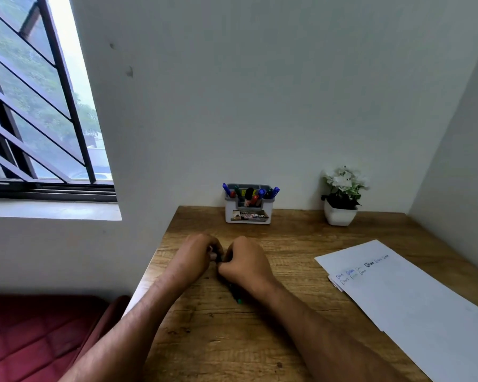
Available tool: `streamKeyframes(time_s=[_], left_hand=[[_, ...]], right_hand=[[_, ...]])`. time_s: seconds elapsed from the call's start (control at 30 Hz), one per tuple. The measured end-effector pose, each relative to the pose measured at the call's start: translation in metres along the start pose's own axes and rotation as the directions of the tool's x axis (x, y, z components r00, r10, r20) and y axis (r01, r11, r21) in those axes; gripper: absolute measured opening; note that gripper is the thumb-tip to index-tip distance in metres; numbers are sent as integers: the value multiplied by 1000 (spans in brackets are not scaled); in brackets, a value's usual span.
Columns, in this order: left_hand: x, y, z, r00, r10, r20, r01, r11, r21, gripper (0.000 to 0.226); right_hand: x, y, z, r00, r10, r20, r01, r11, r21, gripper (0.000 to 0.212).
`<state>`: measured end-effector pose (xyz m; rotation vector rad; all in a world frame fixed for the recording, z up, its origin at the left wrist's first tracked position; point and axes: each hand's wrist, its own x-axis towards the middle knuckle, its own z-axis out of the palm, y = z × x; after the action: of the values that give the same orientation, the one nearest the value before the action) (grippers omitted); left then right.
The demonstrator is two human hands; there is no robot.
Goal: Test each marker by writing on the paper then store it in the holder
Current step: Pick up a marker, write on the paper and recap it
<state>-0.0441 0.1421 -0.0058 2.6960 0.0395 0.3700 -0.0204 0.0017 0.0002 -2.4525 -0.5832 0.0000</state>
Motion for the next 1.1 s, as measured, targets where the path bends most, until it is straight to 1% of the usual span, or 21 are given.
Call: streamKeyframes(time_s=[0.13, 0.27, 0.33, 0.47, 0.6, 0.73, 0.9, 1.0, 1.1], left_hand=[[6, 4, 1, 1000, -9, 18, 10, 999, -41, 20], [12, 14, 5, 1000, -12, 21, 13, 998, -68, 15], [13, 20, 6, 999, 13, 48, -10, 998, -69, 15], [12, 29, 8, 987, 127, 94, -120, 990, -73, 21], [13, 34, 11, 983, 167, 71, -162, 984, -76, 21], [14, 39, 15, 985, 159, 72, -149, 981, -124, 22], [17, 43, 21, 987, 148, 69, -139, 982, -125, 19], [20, 46, 26, 983, 164, 85, -154, 982, -111, 18], [23, 44, 27, 983, 176, 53, -172, 982, -79, 20]], right_hand=[[3, 8, -12, 999, 39, -23, -39, 999, -4, 8], [5, 19, -23, 998, 45, -36, -45, 999, -6, 16], [6, 25, -26, 999, 49, -11, -49, 999, -13, 17], [4, 36, -31, 1000, 25, 14, -25, 1000, 12, 13], [-1, 40, -38, 999, 16, 39, -18, 999, 39, 22], [-2, 45, -40, 999, 22, 36, -23, 999, 39, 25], [-4, 56, -42, 998, 62, 5, -62, 998, 6, 31], [-5, 62, -46, 995, 102, 5, -102, 995, -5, 30], [-6, 70, -54, 990, 140, 18, -140, 990, -36, 26]])
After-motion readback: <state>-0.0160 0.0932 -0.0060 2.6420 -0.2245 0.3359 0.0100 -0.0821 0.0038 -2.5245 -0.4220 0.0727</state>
